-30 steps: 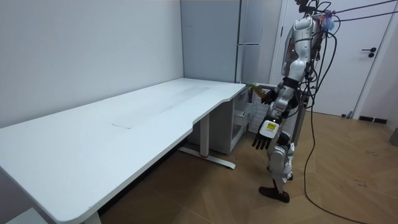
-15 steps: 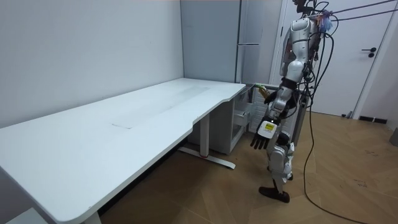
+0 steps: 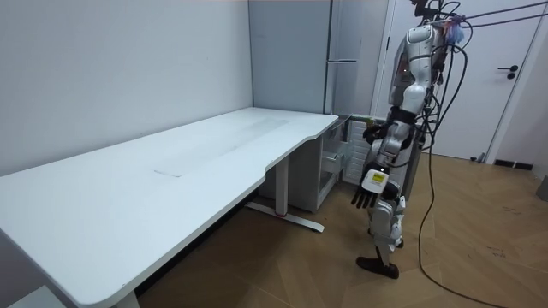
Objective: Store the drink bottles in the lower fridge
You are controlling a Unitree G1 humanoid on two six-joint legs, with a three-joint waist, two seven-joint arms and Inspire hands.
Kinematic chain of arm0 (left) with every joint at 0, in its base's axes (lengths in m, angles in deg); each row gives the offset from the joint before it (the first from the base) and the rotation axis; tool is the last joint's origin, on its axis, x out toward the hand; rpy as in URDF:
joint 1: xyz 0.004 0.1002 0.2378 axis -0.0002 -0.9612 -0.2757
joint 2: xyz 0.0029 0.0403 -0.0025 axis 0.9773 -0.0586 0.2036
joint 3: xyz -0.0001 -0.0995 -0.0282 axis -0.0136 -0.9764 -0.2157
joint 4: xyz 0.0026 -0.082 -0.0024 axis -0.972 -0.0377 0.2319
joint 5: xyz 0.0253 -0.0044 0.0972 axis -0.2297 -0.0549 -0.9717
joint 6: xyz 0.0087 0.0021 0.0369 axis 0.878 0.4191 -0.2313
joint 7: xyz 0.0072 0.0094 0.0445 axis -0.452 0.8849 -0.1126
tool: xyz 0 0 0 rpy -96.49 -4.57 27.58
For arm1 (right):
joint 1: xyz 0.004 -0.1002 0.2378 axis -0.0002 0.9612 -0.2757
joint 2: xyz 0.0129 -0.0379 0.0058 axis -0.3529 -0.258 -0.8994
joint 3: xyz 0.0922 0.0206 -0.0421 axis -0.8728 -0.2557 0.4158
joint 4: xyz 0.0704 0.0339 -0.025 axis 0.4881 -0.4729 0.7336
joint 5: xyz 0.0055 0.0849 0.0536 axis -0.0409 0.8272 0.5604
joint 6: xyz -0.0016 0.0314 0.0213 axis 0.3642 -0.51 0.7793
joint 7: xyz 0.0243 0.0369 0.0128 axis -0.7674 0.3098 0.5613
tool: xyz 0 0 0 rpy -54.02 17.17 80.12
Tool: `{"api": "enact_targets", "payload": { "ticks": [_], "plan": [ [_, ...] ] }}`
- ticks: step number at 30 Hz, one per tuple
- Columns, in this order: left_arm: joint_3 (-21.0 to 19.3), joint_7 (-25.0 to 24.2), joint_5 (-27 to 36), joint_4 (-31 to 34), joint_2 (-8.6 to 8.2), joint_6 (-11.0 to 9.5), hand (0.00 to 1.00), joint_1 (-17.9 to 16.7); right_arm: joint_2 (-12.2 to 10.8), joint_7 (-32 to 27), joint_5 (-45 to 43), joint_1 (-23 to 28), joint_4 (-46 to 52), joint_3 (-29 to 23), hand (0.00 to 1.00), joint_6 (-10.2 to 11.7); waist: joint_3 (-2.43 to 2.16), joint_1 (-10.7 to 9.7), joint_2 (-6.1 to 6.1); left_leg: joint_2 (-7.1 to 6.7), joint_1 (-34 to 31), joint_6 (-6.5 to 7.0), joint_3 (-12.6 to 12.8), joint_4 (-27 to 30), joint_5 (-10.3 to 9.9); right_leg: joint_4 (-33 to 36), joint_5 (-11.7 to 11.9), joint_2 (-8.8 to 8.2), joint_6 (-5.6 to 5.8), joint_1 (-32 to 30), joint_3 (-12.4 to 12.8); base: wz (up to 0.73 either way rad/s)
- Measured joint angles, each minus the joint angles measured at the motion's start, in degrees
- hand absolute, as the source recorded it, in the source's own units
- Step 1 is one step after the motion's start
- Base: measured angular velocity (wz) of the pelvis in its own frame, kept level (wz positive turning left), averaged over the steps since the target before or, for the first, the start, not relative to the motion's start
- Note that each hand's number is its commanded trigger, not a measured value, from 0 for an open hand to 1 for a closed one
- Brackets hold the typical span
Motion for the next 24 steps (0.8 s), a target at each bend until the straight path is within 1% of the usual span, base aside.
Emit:
{"api": "enact_targets", "payload": {
  "ticks": [1,3,5,7,8,9,11,12,13,14,15,16,17,18,19,21,22,24],
  "plan": [
    [-0.24,-0.36,0.01,0.00,0.01,0.39,0.00,0.06,0.42,0.32,2.44,-0.71,-0.85,-0.10,1.00,-0.43,0.00,-0.04,0.03,-0.01,-0.95,0.03,-0.31,0.52,-0.02,0.65,-0.03,-0.09,-0.03,-0.71,-0.36,0.15],
    [-0.53,-0.63,-0.20,0.03,0.01,0.52,0.00,0.45,0.98,0.53,5.36,-1.83,-0.89,-0.25,1.00,-0.71,-0.04,-0.03,0.18,-0.03,-2.90,0.03,-0.78,1.51,-0.02,1.57,-0.06,-0.22,-0.06,-2.25,-0.84,0.14],
    [-0.44,-0.74,-0.64,0.03,0.11,0.60,0.00,1.18,1.22,1.14,8.74,-4.07,-1.87,-1.28,1.00,-0.85,0.01,-0.13,0.31,-0.03,-4.56,0.05,-1.13,2.41,0.00,2.42,-0.06,-0.34,-0.14,-3.57,-1.28,0.12],
    [0.13,-0.78,-1.05,-0.32,0.53,1.27,0.00,2.02,1.65,1.43,13.11,-7.43,-3.64,-1.98,1.00,-0.85,0.09,0.02,0.51,-0.07,-6.33,0.06,-1.54,3.46,0.01,3.13,-0.17,-0.52,-0.28,-5.46,-1.65,0.07],
    [0.63,-0.81,-1.02,-0.48,0.64,1.36,0.00,2.43,1.76,1.55,14.05,-8.12,-3.78,-1.96,1.00,-0.85,0.06,0.01,0.57,-0.08,-6.86,0.06,-1.58,3.73,0.02,3.56,-0.24,-0.60,-0.31,-6.12,-1.76,0.08],
    [0.94,-0.81,-0.89,-0.55,0.69,1.42,0.00,2.99,1.88,2.24,14.92,-9.84,-4.49,-2.01,1.00,-0.86,0.06,-0.09,0.74,-0.12,-8.00,0.14,-1.82,4.34,0.07,4.04,-0.27,-0.75,-0.34,-7.22,-2.10,0.10],
    [1.03,-0.86,-1.03,-0.56,0.67,1.45,0.00,3.79,2.15,3.25,14.68,-12.15,-5.95,-2.38,1.00,-0.88,0.06,-0.31,1.11,-0.29,-9.64,0.29,-2.30,5.02,0.20,4.72,-0.27,-0.96,-0.34,-8.60,-2.49,0.12],
    [1.04,-0.85,-1.17,-0.61,0.68,1.48,0.00,4.45,2.57,3.47,13.80,-13.34,-6.31,-2.37,1.00,-0.88,0.03,-0.07,1.37,-0.34,-11.14,0.31,-2.41,5.72,0.21,5.61,-0.28,-1.12,-0.35,-10.11,-2.63,0.06],
    [0.97,-1.08,-1.22,-1.06,0.69,1.47,0.00,5.30,2.95,3.90,13.04,-15.23,-7.22,-2.36,1.00,-0.88,0.16,0.19,1.56,-0.40,-12.89,0.40,-2.39,6.41,0.27,7.05,-0.43,-1.37,-0.47,-12.12,-2.67,0.00],
    [0.95,-1.33,-1.25,-1.48,0.73,1.49,0.00,5.94,3.13,3.94,12.92,-16.09,-7.51,-2.36,1.00,-0.88,0.21,0.25,1.57,-0.49,-13.71,0.50,-2.34,6.58,0.39,7.88,-0.53,-1.57,-0.54,-13.02,-2.65,0.00],
    [0.91,-1.52,-1.89,-2.24,0.88,1.50,0.00,7.19,3.55,4.41,12.93,-17.62,-7.90,-2.35,1.00,-0.89,0.37,0.38,1.84,-0.84,-15.32,0.60,-2.43,7.19,0.63,9.80,-1.00,-2.06,-0.56,-15.10,-2.59,0.04],
    [0.91,-1.62,-2.39,-2.36,1.04,1.55,0.00,7.95,4.10,5.39,13.01,-19.49,-9.49,-2.38,1.00,-0.92,0.59,0.48,1.83,-1.08,-16.86,0.61,-2.43,8.12,0.63,11.46,-1.41,-2.48,-0.61,-16.99,-2.55,0.04],
    [0.93,-1.65,-2.39,-2.43,1.15,1.56,0.00,8.06,4.32,5.68,13.07,-20.56,-10.52,-2.38,1.00,-0.97,0.66,0.51,1.72,-1.16,-17.59,0.63,-2.39,8.45,0.64,12.13,-1.52,-2.66,-0.66,-17.99,-2.54,0.00],
    [1.28,-1.70,-2.31,-2.37,1.49,1.61,0.00,8.50,4.76,6.18,13.01,-22.71,-12.61,-2.37,1.00,-1.00,0.81,0.66,1.54,-1.29,-19.05,0.67,-2.10,9.30,0.65,13.61,-1.87,-3.00,-0.71,-20.11,-2.42,-0.07],
    [2.21,-1.69,-2.32,-2.41,2.09,1.90,0.00,9.49,5.28,6.39,12.93,-24.99,-14.58,-2.36,1.00,-1.06,0.86,1.21,1.48,-1.32,-20.87,0.68,-1.73,10.37,0.64,14.87,-2.20,-3.13,-0.82,-22.26,-1.80,-0.11],
    [2.75,-1.68,-2.42,-2.71,2.61,2.10,0.00,11.16,6.06,6.34,12.88,-27.47,-16.02,-2.36,1.00,-1.32,1.21,2.27,1.02,-1.27,-23.51,0.69,-1.24,11.76,0.65,16.98,-2.47,-3.32,-1.09,-25.22,-1.31,-0.12],
    [3.03,-1.73,-2.40,-3.30,2.82,2.10,0.00,12.24,6.73,6.33,12.80,-28.23,-16.08,-2.17,1.00,-1.50,1.41,3.17,0.70,-1.29,-24.73,0.69,-0.92,12.60,0.65,18.45,-2.70,-3.55,-1.26,-26.82,-1.08,-0.08],
    [4.21,-1.72,-2.28,-4.27,3.28,2.09,0.00,13.48,7.63,6.39,12.78,-29.35,-16.09,-1.39,1.00,-1.54,1.59,3.58,0.52,-1.29,-26.89,0.67,-0.88,14.23,0.61,20.12,-3.15,-3.86,-1.48,-28.96,-1.14,0.02]
  ]
}}
